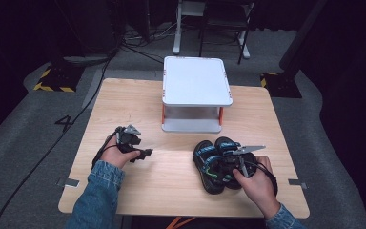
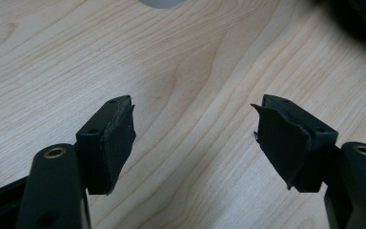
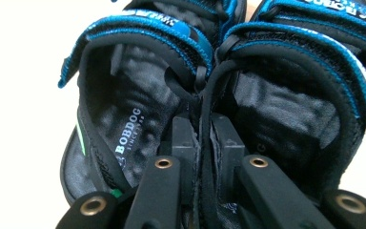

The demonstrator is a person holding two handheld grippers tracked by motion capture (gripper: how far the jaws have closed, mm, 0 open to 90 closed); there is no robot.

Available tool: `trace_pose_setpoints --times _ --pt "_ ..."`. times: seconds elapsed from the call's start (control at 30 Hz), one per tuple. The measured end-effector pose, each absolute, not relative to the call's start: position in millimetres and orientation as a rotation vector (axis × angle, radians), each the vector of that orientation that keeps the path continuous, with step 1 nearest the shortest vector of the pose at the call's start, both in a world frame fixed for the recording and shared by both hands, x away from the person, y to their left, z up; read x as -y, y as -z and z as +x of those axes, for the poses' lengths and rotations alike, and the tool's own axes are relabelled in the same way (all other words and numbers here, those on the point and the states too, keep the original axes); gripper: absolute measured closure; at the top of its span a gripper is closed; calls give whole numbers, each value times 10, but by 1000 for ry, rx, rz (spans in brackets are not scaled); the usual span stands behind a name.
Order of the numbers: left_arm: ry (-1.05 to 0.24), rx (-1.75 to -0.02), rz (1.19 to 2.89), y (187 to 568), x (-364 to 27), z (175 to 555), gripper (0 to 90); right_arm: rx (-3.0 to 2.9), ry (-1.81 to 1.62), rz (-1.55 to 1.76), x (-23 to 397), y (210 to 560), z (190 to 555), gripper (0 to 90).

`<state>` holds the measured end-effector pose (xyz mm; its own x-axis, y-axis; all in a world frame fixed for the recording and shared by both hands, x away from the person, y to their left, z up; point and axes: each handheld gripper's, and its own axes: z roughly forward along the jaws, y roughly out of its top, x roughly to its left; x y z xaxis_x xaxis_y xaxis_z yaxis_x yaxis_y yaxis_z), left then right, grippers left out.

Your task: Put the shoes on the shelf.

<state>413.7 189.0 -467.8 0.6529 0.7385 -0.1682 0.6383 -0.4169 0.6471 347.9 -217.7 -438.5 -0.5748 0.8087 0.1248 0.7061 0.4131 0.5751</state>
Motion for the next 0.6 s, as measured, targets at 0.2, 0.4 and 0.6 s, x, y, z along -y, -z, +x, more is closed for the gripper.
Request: trace_pose_setpoints --times 0.2,0.4,0.6 --pt "-214 -1112 2136 4671 -2041 4020 295 -2458 -946 1304 2046 4214 3613 824" --pt "-245 -1171 2113 4677 -2204 3871 297 -2425 -1038 1261 1811 4098 3964 822" --pt "-249 -1222 2095 4693 -2361 3726 298 -2383 -1027 1249 1488 4100 4424 822"
